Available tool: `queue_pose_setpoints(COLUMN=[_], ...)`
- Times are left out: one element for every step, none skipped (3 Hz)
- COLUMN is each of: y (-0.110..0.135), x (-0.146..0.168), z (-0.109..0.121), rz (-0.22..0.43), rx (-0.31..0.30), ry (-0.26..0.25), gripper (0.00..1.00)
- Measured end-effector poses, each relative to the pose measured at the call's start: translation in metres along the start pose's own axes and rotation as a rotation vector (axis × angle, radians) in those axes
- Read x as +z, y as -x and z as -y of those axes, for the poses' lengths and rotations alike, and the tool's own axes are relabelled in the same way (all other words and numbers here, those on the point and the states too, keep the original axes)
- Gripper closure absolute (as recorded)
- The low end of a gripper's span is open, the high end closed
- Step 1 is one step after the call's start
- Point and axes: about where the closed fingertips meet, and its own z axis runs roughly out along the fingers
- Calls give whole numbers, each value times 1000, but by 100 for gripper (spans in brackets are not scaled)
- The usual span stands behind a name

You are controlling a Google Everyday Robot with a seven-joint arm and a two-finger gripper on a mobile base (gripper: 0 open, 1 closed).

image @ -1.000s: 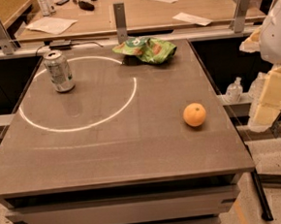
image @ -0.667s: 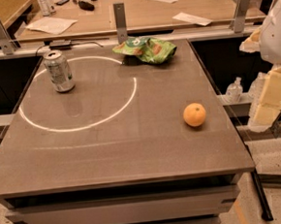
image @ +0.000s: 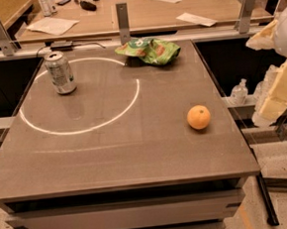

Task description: Move 7up can near orange

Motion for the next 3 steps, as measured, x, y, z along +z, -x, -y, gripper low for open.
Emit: queue_pose_setpoints(y=[1, -1, -2], x=[0, 10, 29], z=[8, 16, 27], rz=[133, 282, 394], rx=[16, 86, 176], ry=[35, 87, 137], gripper=[0, 0, 0])
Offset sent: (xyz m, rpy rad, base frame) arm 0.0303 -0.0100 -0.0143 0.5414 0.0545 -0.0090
